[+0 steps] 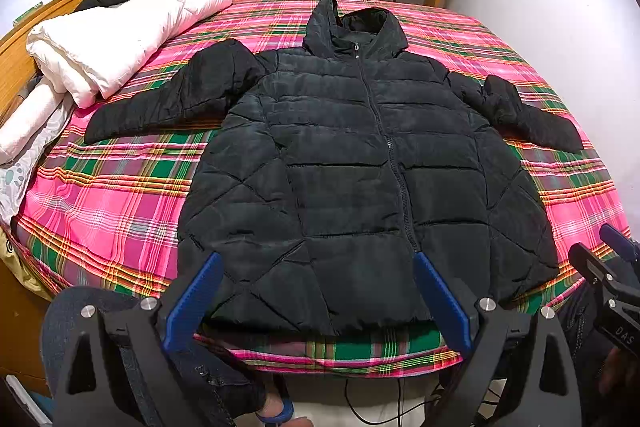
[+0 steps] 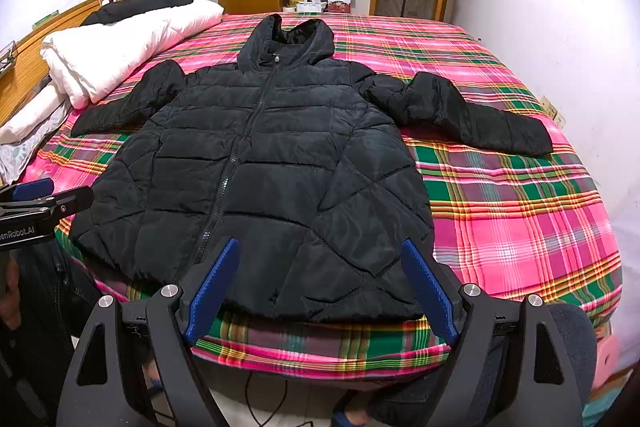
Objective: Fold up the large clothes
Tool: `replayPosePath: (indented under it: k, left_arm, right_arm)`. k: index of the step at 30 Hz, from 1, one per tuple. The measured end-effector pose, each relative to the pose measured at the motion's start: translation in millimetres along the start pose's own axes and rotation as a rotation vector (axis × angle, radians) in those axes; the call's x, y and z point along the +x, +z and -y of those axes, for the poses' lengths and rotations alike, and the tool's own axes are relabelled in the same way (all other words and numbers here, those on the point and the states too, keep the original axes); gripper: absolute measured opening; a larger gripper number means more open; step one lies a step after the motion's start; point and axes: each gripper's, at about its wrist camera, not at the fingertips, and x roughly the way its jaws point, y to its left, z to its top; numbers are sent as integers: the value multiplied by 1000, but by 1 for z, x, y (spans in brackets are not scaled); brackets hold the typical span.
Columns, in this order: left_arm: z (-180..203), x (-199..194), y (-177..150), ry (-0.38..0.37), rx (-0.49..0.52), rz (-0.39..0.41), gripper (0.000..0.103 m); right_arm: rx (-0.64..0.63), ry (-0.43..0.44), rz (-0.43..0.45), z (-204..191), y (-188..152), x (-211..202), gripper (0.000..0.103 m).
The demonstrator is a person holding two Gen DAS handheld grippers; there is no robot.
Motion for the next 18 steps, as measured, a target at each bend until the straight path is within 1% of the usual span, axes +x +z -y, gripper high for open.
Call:
replayPosePath:
  k: [18]
  left_arm:
    - [-1, 0, 0, 1, -1, -4, 97]
  right_arm:
    - [-2, -1, -2, -1, 0, 0, 83]
